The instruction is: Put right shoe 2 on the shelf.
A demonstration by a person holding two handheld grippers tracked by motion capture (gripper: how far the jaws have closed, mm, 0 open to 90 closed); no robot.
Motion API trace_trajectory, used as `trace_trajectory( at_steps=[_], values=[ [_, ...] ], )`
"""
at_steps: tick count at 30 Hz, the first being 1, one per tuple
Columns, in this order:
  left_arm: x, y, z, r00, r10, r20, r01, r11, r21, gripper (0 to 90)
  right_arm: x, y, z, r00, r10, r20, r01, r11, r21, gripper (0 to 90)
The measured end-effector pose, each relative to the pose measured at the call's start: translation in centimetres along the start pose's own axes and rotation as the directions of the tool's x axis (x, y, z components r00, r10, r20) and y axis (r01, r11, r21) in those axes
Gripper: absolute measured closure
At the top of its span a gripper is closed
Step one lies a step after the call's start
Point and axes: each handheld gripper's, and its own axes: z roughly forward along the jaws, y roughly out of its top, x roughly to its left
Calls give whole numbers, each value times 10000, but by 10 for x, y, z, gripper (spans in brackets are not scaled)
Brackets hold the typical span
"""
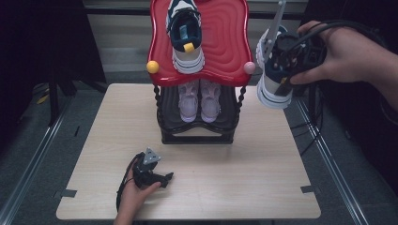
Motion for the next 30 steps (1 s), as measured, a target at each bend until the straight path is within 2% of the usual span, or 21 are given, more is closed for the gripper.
trace_trajectory(
  at_steps=[7,13,18,28,30],
  values=[
    [0,0,0,10000,20,2,-20,10000,11,49,-11,17,-20,9960,-182,880,192,9998,-98,710],
    [0,0,0,10000,18,3,-18,10000,13,48,-21,37,-29,9913,-393,1260,423,9989,-212,710],
    [0,0,0,10000,13,-3,-13,10000,12,47,-27,54,-27,9895,-556,1333,607,9976,-339,710],
    [0,0,0,10000,5,11,-5,10000,21,47,-38,78,-8,9804,-1044,1674,1111,9933,-315,710],
    [0,0,0,10000,3,10,-3,10000,21,48,-41,82,-5,9787,-1096,1737,1194,9917,-475,710]
  ],
)
